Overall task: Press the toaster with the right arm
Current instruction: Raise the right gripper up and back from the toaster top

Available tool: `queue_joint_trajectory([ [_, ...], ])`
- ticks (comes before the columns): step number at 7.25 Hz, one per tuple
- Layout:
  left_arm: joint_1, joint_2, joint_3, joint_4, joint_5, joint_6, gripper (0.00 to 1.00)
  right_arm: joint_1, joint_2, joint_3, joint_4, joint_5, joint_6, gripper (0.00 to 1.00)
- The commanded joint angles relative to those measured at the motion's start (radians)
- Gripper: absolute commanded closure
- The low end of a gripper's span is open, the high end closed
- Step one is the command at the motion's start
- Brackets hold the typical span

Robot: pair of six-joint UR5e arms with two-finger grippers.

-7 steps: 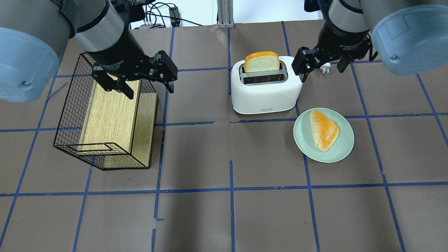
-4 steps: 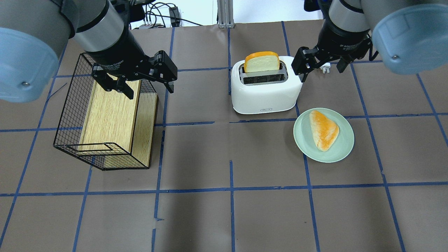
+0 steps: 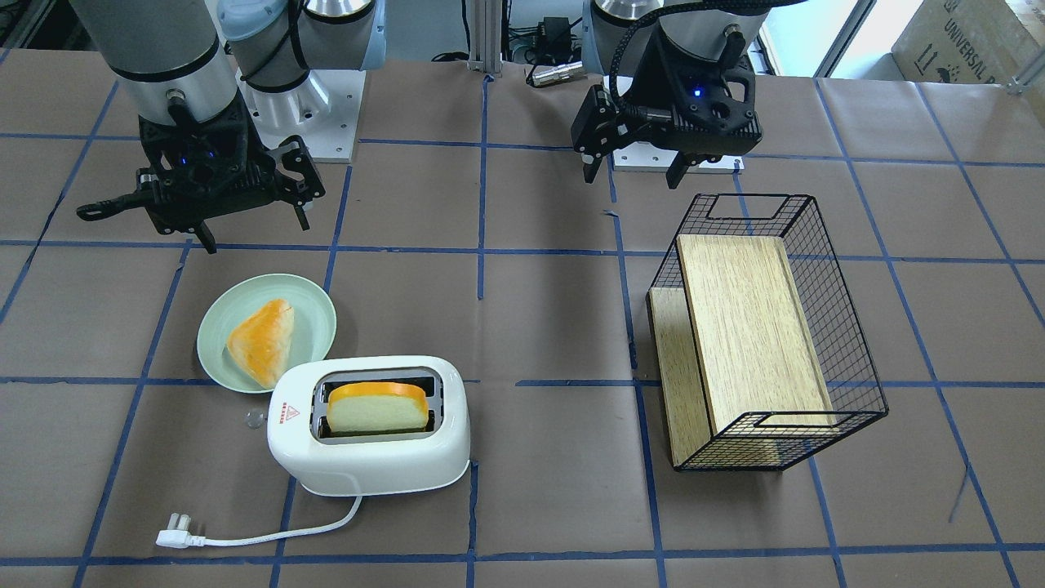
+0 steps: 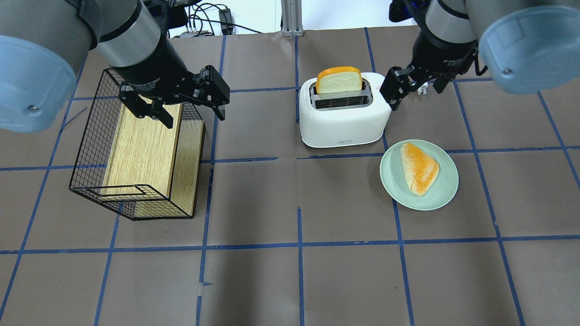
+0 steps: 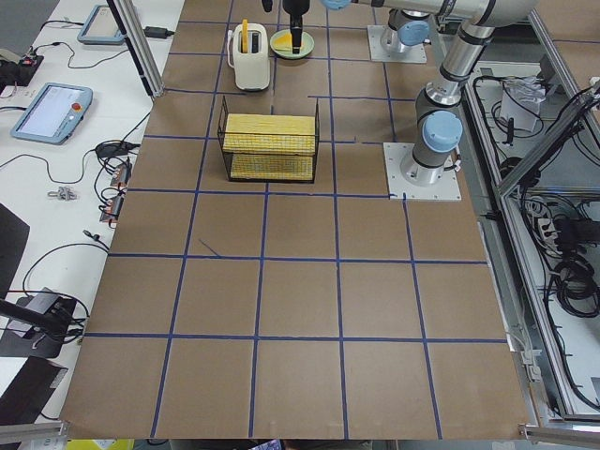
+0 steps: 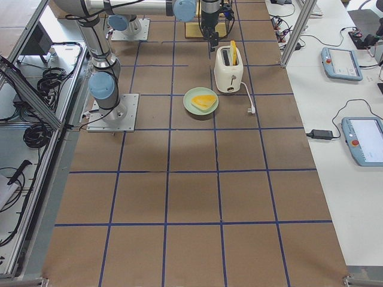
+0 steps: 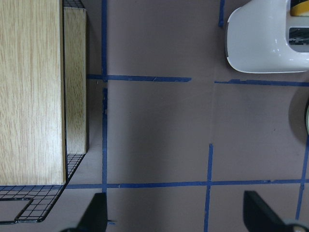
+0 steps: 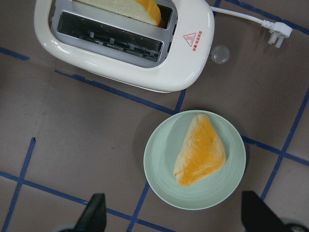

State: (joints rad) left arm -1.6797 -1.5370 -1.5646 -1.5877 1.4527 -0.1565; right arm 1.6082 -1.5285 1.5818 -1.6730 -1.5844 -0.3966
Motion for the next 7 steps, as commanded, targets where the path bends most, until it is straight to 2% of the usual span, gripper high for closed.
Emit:
queue_joint_trajectory([
  [1,0.0,0.0,0.0,0.0,0.0,0.0,0.0,-0.016,0.048,-0.003,-0.104,-0.002,-0.367,0.0],
  [2,0.0,0.0,0.0,0.0,0.0,0.0,0.0,-0.027,0.082,-0.005,-0.128,0.004,-0.503,0.02],
  [3,0.0,0.001,0.0,0.0,0.0,0.0,0.0,-0.039,0.093,-0.002,-0.17,0.004,-0.574,0.13],
  [5,0.0,0.0,0.0,0.0,0.0,0.0,0.0,-0.042,0.213,-0.008,-0.284,-0.009,-0.712,0.51],
  [7,0.0,0.001,0.0,0.0,0.0,0.0,0.0,-0.042,0.254,-0.042,-0.303,-0.037,-0.774,0.8],
])
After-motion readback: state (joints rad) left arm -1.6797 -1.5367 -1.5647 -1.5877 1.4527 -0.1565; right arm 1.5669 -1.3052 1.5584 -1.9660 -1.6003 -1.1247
